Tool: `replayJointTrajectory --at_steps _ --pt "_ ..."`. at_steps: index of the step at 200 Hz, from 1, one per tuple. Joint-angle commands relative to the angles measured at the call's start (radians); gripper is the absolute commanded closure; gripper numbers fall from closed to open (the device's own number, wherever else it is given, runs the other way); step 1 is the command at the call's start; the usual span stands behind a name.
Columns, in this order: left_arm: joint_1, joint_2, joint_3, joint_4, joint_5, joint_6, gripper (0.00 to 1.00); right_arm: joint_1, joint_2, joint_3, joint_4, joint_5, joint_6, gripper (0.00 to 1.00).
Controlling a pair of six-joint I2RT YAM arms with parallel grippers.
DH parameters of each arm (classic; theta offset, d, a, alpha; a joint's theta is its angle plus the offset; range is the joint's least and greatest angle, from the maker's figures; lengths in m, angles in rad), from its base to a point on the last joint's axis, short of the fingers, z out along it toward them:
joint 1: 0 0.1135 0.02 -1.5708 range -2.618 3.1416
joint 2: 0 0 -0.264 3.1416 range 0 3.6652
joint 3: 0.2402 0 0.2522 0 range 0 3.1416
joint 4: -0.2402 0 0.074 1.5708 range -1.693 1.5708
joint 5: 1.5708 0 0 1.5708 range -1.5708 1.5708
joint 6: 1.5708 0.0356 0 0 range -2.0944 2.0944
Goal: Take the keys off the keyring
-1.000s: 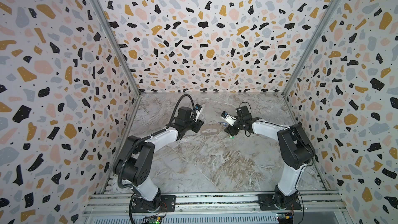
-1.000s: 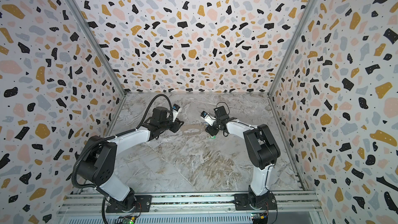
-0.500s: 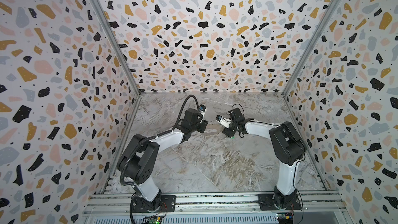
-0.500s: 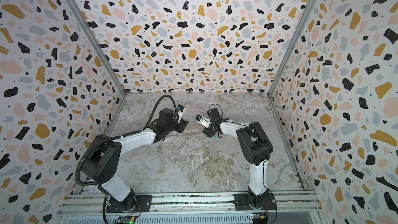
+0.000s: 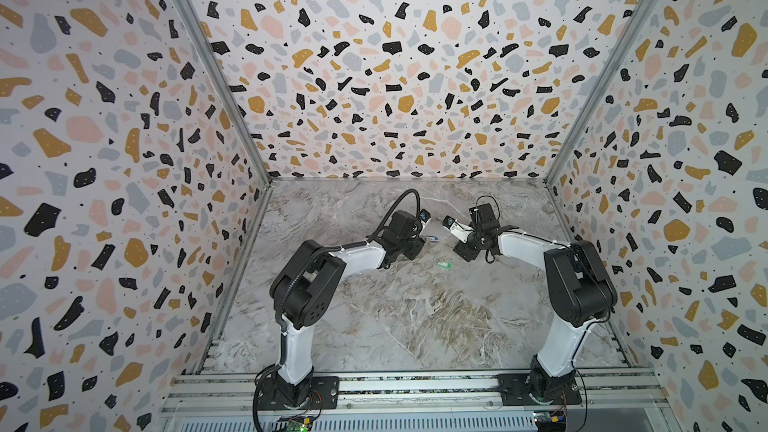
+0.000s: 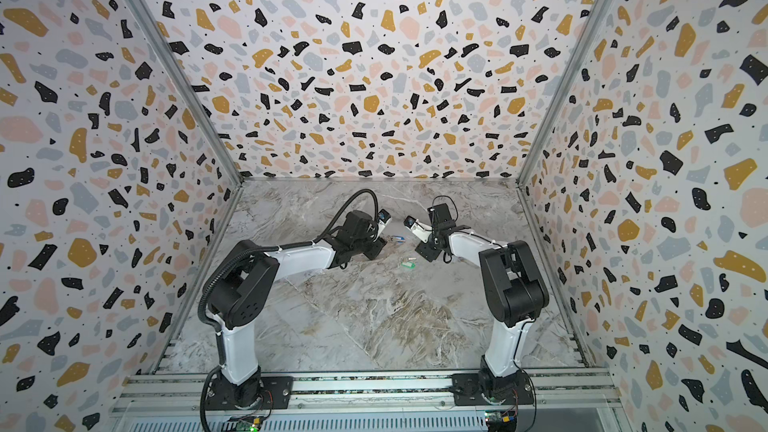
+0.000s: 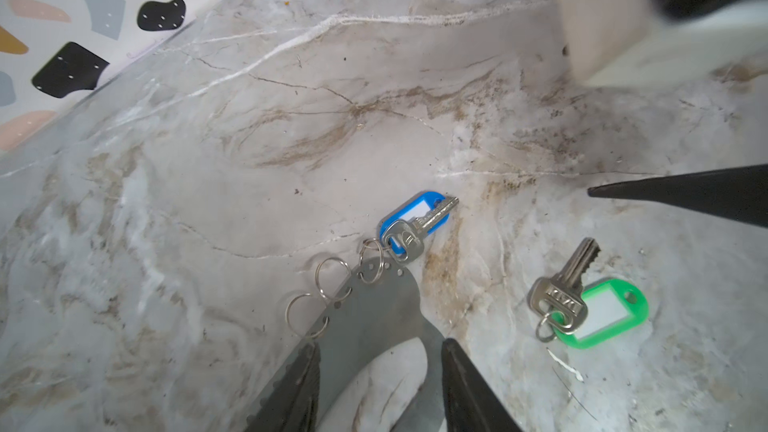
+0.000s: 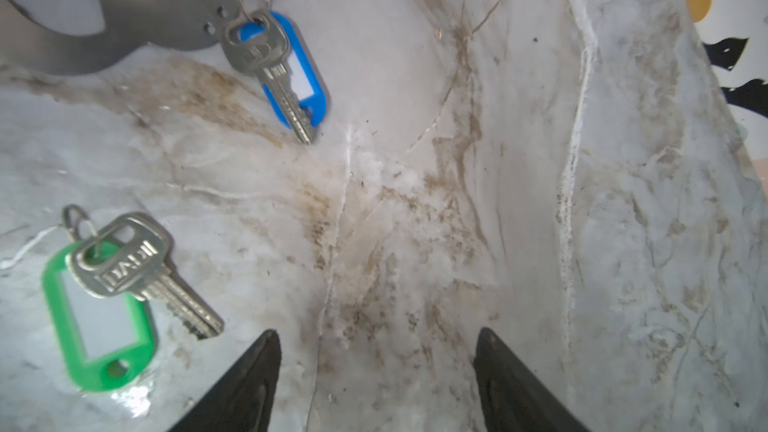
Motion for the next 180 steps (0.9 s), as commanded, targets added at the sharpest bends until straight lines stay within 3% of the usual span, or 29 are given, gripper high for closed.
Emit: replayJointTrajectory --at_steps 1,56,109,180 --pt "-0.011 0.042 0.068 -0.055 -0.035 0.037 0.51 0.002 -0.052 0.006 -0.015 -0.037 -0.005 0.24" --pt "-0.028 0.14 0.191 -0.162 -0.094 0.029 0.52 -0.005 -0.048 0.003 0.001 -0.064 -0.01 0.24" --pt "-0.029 0.211 0.268 -0.236 -0.188 -0.007 0.6 -0.002 -0.031 0.021 0.004 -0.111 -0.015 0.25" --pt "-0.022 0.129 0.142 -0.266 -0.211 0.006 0.55 0.025 -0.02 0.02 -0.003 -0.125 -0.041 0.25"
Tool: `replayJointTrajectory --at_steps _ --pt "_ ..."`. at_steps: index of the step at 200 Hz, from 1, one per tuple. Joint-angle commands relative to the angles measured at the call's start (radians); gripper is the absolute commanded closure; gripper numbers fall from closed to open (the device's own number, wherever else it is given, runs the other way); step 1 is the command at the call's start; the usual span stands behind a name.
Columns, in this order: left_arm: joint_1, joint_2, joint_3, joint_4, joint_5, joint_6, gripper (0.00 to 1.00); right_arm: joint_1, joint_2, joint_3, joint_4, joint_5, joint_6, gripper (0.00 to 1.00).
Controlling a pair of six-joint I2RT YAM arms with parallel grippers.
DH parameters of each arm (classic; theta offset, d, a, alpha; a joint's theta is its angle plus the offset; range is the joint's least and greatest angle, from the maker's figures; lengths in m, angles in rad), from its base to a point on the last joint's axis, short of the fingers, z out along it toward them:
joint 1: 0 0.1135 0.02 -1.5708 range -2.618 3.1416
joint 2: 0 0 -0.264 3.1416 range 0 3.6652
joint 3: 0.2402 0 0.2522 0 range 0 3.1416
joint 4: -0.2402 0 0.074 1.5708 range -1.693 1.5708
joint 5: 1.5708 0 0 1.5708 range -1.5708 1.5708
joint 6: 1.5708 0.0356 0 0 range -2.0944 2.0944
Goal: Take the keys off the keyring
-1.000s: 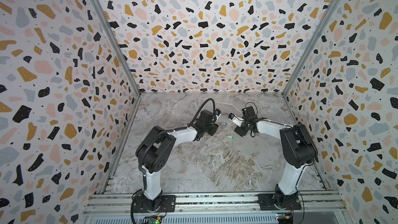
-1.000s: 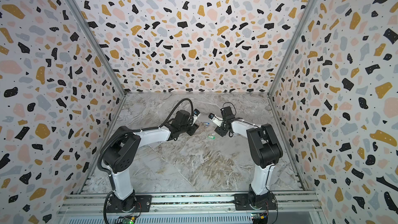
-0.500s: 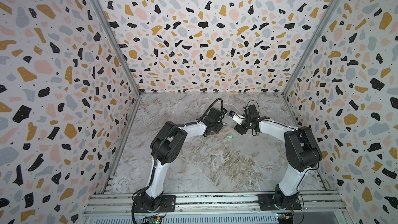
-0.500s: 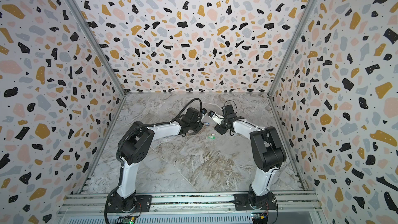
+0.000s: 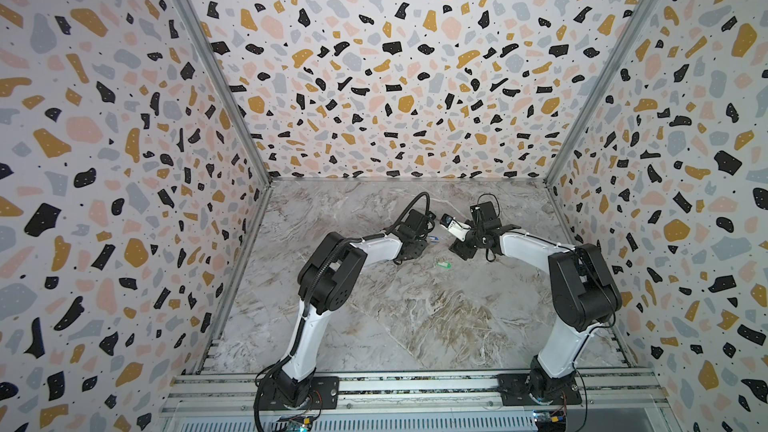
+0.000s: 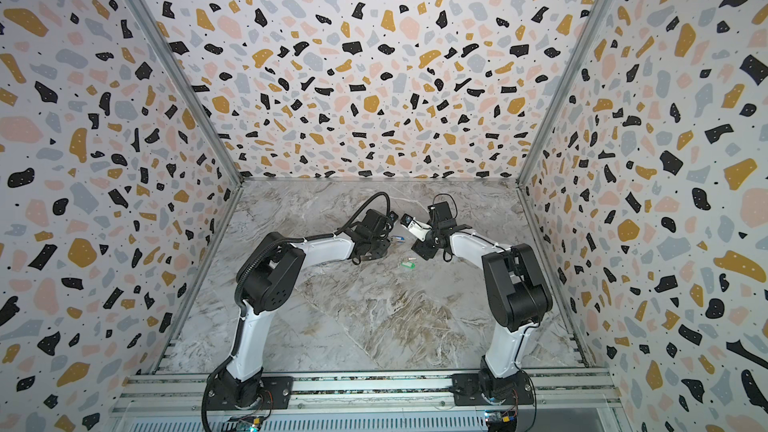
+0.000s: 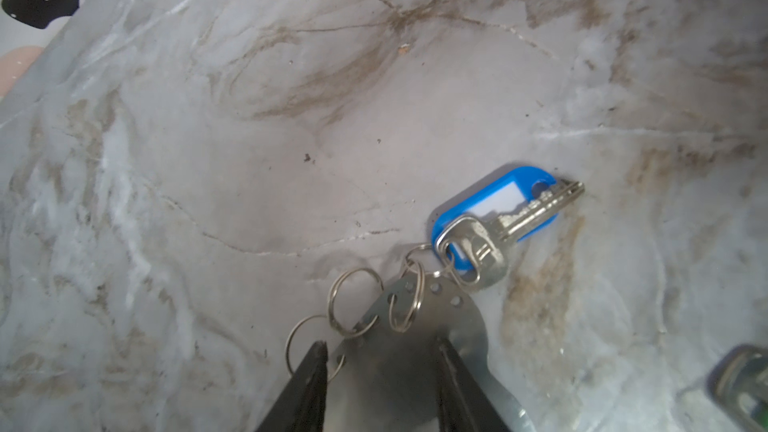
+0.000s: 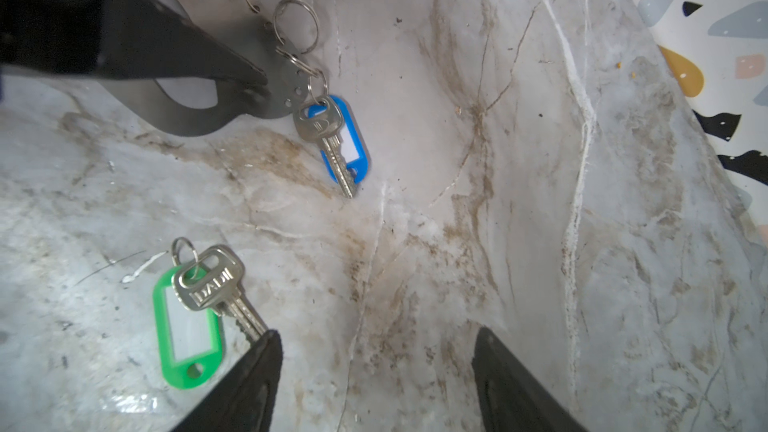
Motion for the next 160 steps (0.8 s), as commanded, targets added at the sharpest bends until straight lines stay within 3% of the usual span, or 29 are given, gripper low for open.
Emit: replayJointTrajectory --at_steps 1,105,160 --pt "0.003 -0.049 -0.062 -0.051 -0.02 0.01 0.55 0.016 0.002 0.02 -0.014 -0.016 -0.018 0.25" --pt "0.027 -0.211 -0.266 -0.167 -0.028 0.197 0.53 0.05 0.026 0.052 0.053 -0.144 -0.119 0.28" --pt "0.11 -0.277 -0.313 -0.204 -0.034 0.229 0.54 0.053 0.024 0.026 0.085 -0.288 -0.304 0.36"
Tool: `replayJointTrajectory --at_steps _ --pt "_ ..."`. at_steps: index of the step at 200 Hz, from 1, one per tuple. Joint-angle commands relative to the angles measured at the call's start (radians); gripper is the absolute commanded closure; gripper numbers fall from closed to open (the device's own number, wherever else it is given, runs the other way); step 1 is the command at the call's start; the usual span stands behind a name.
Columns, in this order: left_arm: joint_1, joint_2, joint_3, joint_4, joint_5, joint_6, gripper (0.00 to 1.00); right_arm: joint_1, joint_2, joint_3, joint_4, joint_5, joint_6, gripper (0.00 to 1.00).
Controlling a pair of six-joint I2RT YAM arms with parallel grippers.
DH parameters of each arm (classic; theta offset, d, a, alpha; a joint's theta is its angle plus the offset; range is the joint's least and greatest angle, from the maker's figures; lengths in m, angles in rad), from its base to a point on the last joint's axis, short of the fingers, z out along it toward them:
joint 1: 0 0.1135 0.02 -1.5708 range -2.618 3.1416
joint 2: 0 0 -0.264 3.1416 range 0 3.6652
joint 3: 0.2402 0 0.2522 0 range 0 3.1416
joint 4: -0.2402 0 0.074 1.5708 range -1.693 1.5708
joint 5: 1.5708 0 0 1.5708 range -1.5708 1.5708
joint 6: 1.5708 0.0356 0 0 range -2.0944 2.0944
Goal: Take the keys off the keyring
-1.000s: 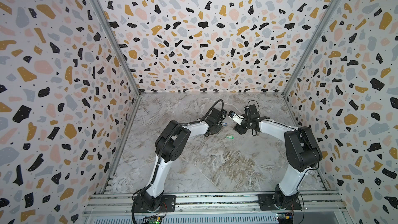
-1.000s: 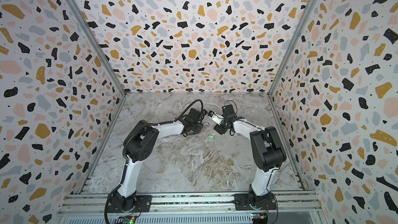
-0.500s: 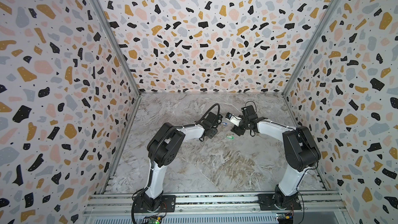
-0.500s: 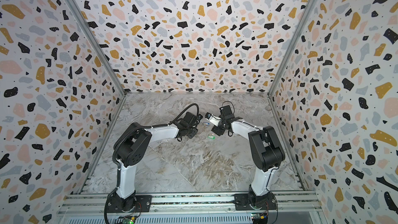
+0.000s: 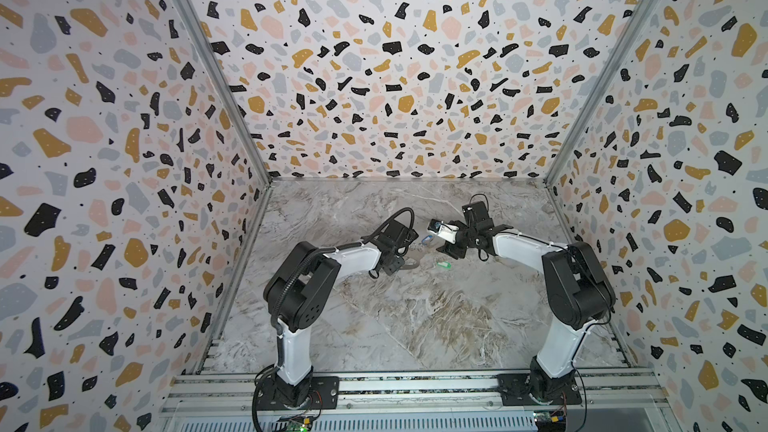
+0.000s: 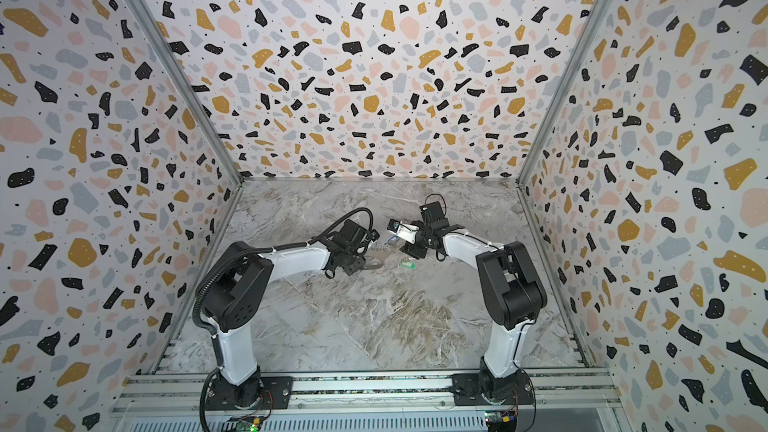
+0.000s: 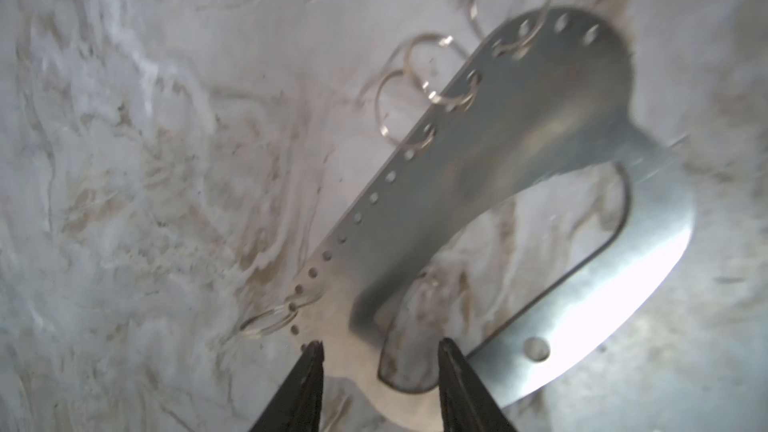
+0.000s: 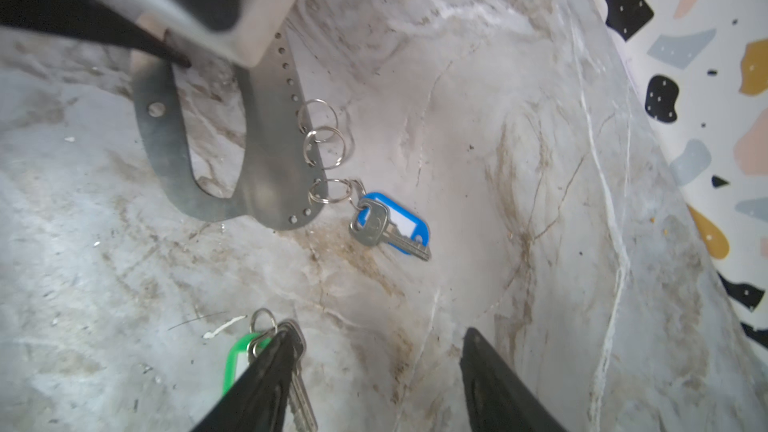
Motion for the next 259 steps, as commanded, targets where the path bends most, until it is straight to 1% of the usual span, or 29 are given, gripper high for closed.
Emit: replayJointTrajectory --at_steps 1,17,25,44,53,72,99,137,182,212,259 --pt "0.03 -0.027 -0.019 -0.066 -0.012 0.04 0.54 0.005 -0.003 0.002 0.031 -0.101 -0.12 0.36" --pt "0.035 -0.061 -0.025 -0.044 0.029 0.049 0.54 0.003 0.002 -0.015 0.074 -0.13 -0.156 0.37" --pt "0.034 -0.082 -0.028 -0.022 0.069 0.045 0.54 0.005 0.009 -0.017 0.087 -0.137 -0.188 0.38" --pt "0.028 -0.123 -0.034 0.062 0.169 -0.007 0.54 0.005 0.026 -0.019 0.131 -0.137 -0.218 0.41" --pt "0.013 -0.133 -0.034 0.11 0.19 -0.034 0.55 0.003 0.027 -0.02 0.147 -0.133 -0.217 0.44" --pt "-0.028 -0.121 -0.008 0.167 0.191 -0.073 0.55 -0.006 0.014 -0.032 0.156 -0.136 -0.206 0.45" --pt "-0.07 -0.043 0.06 0.195 0.177 -0.101 0.56 -0.024 -0.028 -0.083 0.181 -0.125 -0.184 0.46" --pt "-0.077 0.053 0.136 0.197 0.205 -0.103 0.62 -0.055 -0.106 -0.17 0.193 -0.099 -0.166 0.48" --pt "-0.079 0.087 0.142 0.191 0.213 -0.088 0.62 -0.087 -0.195 -0.252 0.223 -0.086 -0.134 0.49" --pt "-0.079 0.122 0.164 0.18 0.208 -0.089 0.61 -0.093 -0.207 -0.269 0.223 -0.084 -0.127 0.5" --pt "-0.079 0.155 0.18 0.18 0.18 -0.098 0.66 -0.091 -0.208 -0.27 0.222 -0.086 -0.122 0.52"
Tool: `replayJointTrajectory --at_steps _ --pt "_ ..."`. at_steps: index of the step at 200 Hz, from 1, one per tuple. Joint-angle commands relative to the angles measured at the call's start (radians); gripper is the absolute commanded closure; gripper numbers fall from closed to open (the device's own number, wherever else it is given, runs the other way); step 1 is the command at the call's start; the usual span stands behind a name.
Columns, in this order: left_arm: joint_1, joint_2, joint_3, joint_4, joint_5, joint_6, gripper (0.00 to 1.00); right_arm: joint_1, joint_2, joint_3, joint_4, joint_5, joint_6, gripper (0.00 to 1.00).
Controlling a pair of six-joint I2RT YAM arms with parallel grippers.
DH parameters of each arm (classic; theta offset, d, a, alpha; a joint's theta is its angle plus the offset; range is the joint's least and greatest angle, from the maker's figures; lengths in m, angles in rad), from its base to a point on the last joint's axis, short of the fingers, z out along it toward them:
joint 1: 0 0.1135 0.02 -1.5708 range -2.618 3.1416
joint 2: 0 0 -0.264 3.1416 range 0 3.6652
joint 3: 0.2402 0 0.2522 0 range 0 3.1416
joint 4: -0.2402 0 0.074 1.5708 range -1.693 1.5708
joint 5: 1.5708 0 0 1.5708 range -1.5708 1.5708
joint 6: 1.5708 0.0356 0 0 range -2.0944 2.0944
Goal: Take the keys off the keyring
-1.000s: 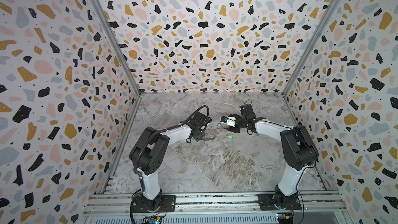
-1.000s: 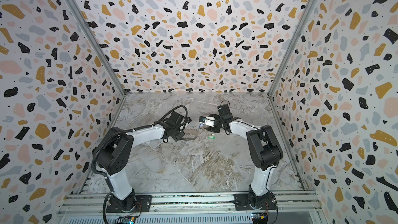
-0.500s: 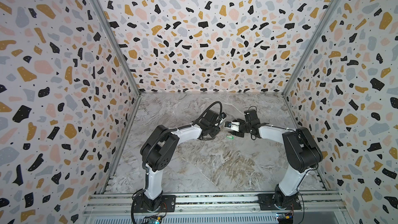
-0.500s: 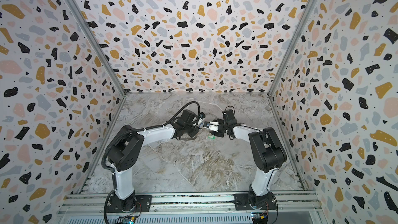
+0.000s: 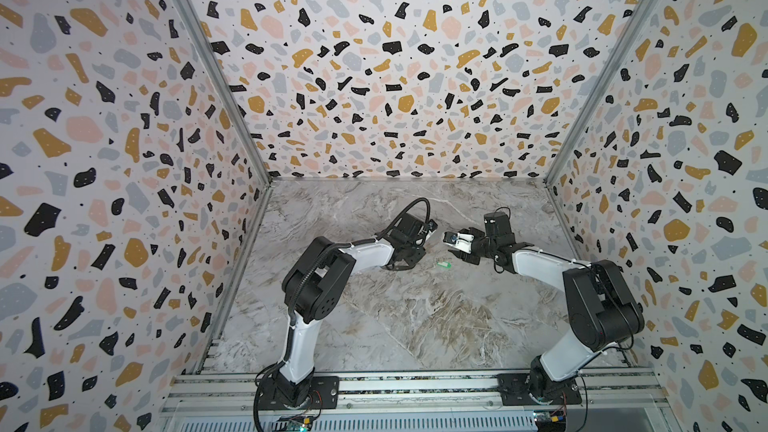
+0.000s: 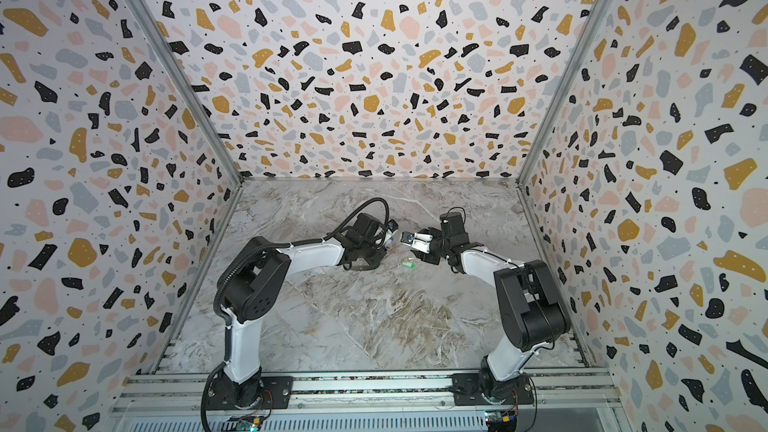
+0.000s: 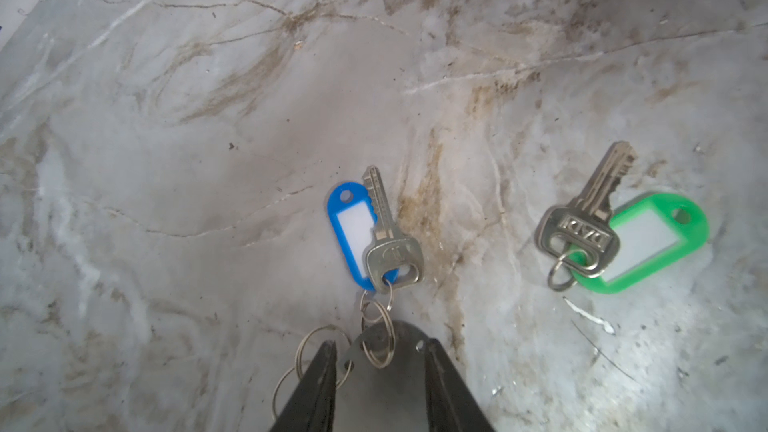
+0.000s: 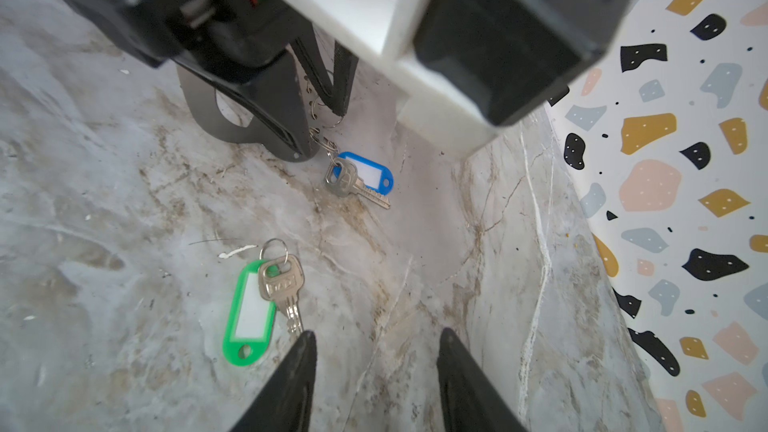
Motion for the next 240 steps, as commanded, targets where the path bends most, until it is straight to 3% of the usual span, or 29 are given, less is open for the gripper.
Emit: replayJointTrajectory --at_steps 1,73,143,185,240 --pt "-0.001 0.015 0.024 0.003 -0.015 -0.011 0.66 -0.001 -0.026 -0.004 -0.002 -0.007 0.019 0.52" --pt "-0.002 0.026 0.032 0.002 -0.026 -0.012 0.75 0.0 -0.026 0.002 -0.012 -0.012 0.027 0.55" --pt "0.007 0.008 0.029 0.021 -0.006 -0.025 0.77 0.002 -0.026 -0.007 -0.012 -0.012 0.038 0.57" --pt "0.031 -0.026 0.002 0.046 0.014 -0.051 0.62 0.008 -0.028 -0.02 -0.011 -0.011 0.046 0.57" --pt "0.042 -0.043 0.002 0.069 0.061 -0.037 0.64 0.008 -0.029 -0.032 0.006 -0.003 0.046 0.56"
